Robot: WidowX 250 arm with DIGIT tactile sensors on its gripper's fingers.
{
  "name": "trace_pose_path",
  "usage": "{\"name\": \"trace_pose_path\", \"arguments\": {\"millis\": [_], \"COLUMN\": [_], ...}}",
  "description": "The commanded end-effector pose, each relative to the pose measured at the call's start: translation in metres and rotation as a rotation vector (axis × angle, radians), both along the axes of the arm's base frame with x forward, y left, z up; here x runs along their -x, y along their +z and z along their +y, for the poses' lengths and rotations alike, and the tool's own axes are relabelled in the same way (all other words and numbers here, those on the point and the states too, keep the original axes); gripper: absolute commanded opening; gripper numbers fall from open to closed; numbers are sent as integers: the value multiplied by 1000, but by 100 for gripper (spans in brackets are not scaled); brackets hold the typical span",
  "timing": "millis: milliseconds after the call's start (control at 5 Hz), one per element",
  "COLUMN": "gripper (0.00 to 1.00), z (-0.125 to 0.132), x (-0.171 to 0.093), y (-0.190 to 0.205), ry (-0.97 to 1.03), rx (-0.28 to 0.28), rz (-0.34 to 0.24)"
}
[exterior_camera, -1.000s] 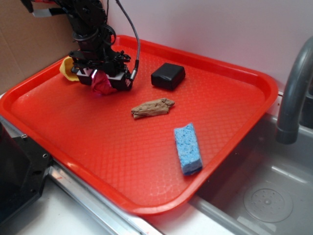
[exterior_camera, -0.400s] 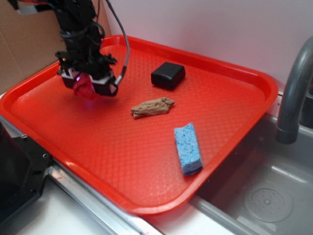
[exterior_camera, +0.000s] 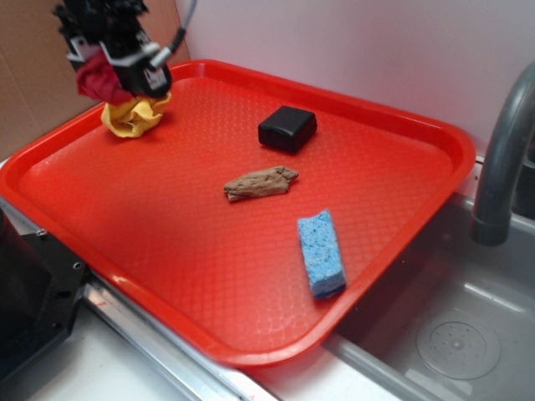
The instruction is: Grab the red paper.
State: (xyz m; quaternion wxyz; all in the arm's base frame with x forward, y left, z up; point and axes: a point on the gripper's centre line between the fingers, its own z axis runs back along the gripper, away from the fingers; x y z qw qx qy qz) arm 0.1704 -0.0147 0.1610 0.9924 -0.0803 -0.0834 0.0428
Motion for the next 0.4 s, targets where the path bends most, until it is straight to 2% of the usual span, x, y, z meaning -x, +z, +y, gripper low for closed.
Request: {"name": "trace_pose_path", "arguments": {"millis": [0,200], "gripper": [0,0], "z": [-1,6], "x": [7,2], "y": [104,133], "ry": [-65,-53], "rx": [-59,-69], "rz": [-99,-35]}}
